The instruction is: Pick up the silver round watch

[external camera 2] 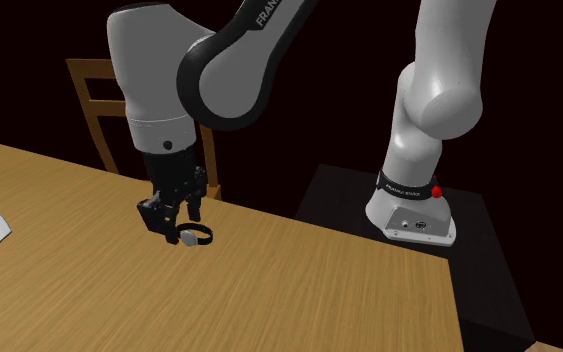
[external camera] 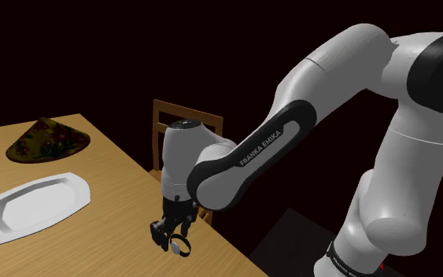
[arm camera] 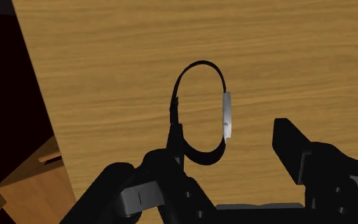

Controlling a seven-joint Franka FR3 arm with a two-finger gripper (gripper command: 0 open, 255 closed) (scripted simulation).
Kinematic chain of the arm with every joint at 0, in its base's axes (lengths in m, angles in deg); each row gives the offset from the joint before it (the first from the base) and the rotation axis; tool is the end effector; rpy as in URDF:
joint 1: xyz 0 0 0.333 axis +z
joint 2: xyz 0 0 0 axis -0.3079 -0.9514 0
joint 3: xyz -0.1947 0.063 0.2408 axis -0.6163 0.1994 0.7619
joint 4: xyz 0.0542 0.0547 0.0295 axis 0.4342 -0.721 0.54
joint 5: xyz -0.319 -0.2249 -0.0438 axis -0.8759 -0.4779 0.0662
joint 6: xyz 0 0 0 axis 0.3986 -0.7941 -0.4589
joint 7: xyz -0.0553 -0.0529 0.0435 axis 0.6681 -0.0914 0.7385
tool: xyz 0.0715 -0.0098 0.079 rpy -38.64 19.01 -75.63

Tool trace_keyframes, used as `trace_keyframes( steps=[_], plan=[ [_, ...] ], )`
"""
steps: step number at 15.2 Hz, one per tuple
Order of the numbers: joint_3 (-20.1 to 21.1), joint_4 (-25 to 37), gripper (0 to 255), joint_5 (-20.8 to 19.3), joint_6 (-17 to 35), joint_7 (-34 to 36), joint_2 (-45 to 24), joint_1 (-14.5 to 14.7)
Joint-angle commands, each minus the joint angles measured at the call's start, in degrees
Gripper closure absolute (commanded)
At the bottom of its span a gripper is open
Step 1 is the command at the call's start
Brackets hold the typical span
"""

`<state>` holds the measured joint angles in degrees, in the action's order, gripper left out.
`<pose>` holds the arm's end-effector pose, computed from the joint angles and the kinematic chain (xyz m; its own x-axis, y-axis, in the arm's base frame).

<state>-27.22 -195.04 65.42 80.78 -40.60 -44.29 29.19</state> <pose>0.3898 0.3331 0.3106 0.9997 0.0178 -0.0138 0.0163 -0.9942 -0.1062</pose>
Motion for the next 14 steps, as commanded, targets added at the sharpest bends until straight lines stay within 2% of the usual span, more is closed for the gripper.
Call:
trace_keyframes(
  steps=[1,9,14],
  plan=[
    [-0.01,0.06,255,-0.12,0.12,0.08,-0.17,0.01],
    [0.0,-0.04,255,-0.07,0.15,0.06,-0.09,0.02],
    [0.13,1.13,255,1.78,-3.84,-1.02,3.02,-0.2]
  ],
)
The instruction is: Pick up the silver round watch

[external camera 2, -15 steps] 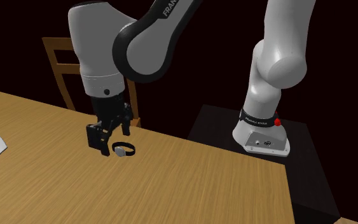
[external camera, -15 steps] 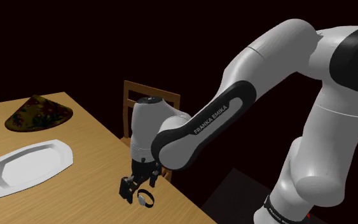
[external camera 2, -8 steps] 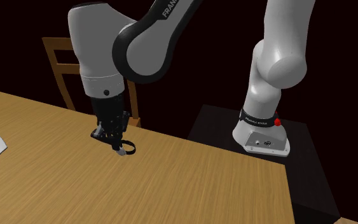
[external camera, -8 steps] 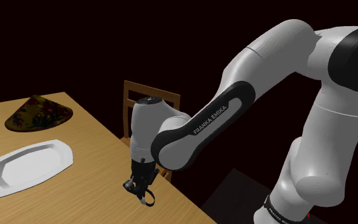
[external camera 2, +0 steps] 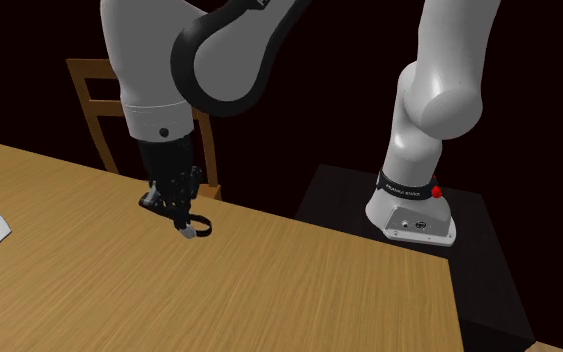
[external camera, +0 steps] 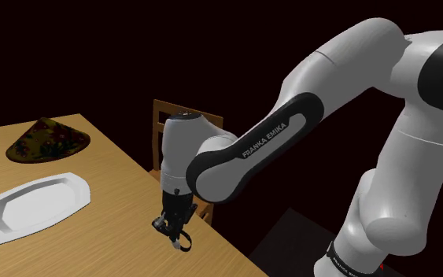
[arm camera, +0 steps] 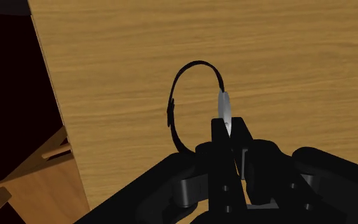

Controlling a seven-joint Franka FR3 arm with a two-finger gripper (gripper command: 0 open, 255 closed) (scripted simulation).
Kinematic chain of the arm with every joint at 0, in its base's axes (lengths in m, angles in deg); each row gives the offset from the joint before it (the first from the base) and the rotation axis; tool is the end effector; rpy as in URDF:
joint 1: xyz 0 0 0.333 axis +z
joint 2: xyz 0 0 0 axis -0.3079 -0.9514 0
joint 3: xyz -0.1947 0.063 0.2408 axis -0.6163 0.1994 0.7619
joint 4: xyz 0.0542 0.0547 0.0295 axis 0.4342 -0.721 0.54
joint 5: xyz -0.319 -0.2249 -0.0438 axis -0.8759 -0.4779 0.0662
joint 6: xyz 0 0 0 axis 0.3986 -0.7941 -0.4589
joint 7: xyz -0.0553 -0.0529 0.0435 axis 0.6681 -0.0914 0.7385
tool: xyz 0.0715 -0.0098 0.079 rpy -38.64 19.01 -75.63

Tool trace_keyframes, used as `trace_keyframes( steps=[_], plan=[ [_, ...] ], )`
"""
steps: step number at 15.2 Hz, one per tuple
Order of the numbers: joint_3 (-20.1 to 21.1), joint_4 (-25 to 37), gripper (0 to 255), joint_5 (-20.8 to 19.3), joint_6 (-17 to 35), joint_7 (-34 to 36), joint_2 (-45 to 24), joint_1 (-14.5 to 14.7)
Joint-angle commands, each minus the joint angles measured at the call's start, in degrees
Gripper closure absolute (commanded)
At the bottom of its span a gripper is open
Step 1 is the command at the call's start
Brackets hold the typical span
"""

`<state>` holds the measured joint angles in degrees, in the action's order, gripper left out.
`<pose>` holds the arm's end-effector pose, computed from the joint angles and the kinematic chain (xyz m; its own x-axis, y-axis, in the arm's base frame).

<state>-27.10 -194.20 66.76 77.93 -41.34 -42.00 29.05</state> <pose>0.3898 0.3334 0.3300 0.9998 0.0177 -0.0128 0.0162 -0.9942 -0.1065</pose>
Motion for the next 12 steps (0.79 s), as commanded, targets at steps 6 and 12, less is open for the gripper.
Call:
trace_keyframes(
  steps=[6,12],
  plan=[
    [-0.16,2.1,255,2.08,-5.81,-1.2,4.03,-0.17],
    [-0.4,3.62,255,2.91,-9.14,-1.63,6.01,-0.22]
  ],
)
